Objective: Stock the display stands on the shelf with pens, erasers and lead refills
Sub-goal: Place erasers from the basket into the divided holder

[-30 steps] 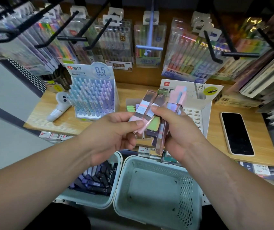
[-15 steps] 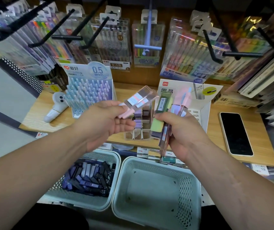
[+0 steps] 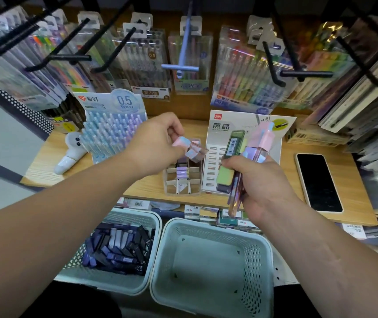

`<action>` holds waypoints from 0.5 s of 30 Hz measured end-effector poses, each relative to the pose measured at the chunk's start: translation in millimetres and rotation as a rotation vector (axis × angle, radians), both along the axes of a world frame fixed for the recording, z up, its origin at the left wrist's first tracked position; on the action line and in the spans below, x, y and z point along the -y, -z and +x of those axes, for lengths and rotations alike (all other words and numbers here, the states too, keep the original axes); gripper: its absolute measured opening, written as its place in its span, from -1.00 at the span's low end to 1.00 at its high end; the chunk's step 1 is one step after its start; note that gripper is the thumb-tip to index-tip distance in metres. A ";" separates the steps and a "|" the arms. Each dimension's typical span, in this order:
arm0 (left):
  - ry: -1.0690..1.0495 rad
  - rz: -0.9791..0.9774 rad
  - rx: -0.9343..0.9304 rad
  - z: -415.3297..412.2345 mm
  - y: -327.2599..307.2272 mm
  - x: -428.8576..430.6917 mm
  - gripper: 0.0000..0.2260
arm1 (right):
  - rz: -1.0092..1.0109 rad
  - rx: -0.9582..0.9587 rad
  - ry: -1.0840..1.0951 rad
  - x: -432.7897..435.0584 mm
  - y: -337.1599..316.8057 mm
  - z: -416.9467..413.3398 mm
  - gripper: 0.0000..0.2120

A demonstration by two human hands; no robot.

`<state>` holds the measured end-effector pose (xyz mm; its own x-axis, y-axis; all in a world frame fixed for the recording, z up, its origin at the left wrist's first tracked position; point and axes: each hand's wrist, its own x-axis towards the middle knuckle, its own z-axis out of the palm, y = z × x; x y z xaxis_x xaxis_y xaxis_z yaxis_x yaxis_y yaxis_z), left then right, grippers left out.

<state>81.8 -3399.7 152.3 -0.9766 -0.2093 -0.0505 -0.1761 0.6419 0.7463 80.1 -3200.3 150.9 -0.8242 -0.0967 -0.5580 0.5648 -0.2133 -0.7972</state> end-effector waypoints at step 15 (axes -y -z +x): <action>0.214 -0.308 0.077 -46.6 -1.3 5.5 -0.80 | 0.036 -0.005 -0.064 7.4 4.1 -1.8 -0.69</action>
<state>35.2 -3405.2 153.7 -0.9956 -0.0177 -0.0916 -0.0616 0.8625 0.5022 78.4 -3207.7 146.8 -0.8197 -0.1292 -0.5580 0.5724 -0.1483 -0.8065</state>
